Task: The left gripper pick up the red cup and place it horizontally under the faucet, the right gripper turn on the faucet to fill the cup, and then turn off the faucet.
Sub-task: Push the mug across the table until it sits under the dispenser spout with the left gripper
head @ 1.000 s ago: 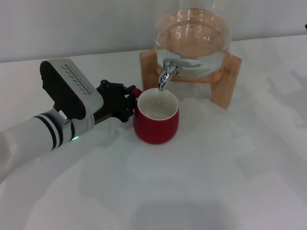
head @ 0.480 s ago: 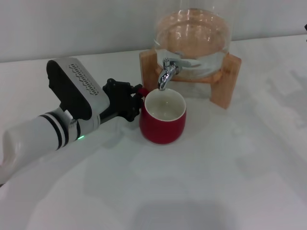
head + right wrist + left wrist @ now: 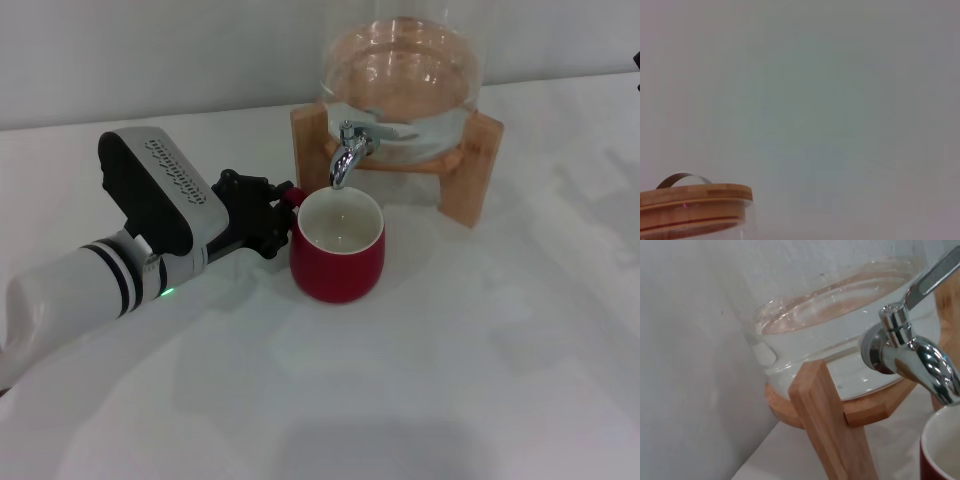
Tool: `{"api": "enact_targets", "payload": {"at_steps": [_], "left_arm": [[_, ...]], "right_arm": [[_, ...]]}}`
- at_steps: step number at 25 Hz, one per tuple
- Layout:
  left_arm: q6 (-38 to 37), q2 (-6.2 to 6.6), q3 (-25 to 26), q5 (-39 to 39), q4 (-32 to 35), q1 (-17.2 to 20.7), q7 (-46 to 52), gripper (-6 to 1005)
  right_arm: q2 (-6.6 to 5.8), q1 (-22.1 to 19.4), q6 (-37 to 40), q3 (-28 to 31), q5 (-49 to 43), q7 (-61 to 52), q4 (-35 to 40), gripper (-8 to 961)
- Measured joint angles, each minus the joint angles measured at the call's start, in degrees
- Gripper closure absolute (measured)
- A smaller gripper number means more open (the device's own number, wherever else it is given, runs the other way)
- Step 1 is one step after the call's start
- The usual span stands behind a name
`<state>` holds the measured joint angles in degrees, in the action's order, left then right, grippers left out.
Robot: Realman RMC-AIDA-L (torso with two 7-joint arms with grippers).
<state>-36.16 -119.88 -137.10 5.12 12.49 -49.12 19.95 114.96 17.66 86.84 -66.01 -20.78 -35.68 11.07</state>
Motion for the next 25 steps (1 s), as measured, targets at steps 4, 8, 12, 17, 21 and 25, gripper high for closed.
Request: {"api": "enact_targets", "payload": {"at_steps": [4, 8, 12, 17, 21, 25], "left_arm": [[0.08, 0.00, 0.00, -0.03, 0.00, 0.00, 0.00, 882], [1.22, -0.01, -0.02, -0.07, 0.42, -0.01, 0.00, 881], [2.33, -0.01, -0.05, -0.21, 1.08, -0.02, -0.01, 880], [2.93, -0.01, -0.10, -0.34, 1.23, 0.01, -0.27, 878], [2.96, 0.00, -0.09, -0.34, 1.22, 0.06, -0.29, 877], [2.96, 0.00, -0.09, -0.64, 1.23, 0.08, -0.30, 838]], "right_arm": [[0.00, 0.00, 0.00, 0.00, 0.00, 0.00, 0.00, 85], [0.00, 0.00, 0.00, 0.00, 0.00, 0.00, 0.00, 85], [0.00, 0.00, 0.00, 0.00, 0.00, 0.00, 0.00, 85], [0.00, 0.00, 0.00, 0.00, 0.03, 0.00, 0.00, 85], [0.00, 0.01, 0.00, 0.00, 0.10, 0.00, 0.00, 85], [0.00, 0.10, 0.00, 0.00, 0.13, 0.00, 0.00, 85]]}}
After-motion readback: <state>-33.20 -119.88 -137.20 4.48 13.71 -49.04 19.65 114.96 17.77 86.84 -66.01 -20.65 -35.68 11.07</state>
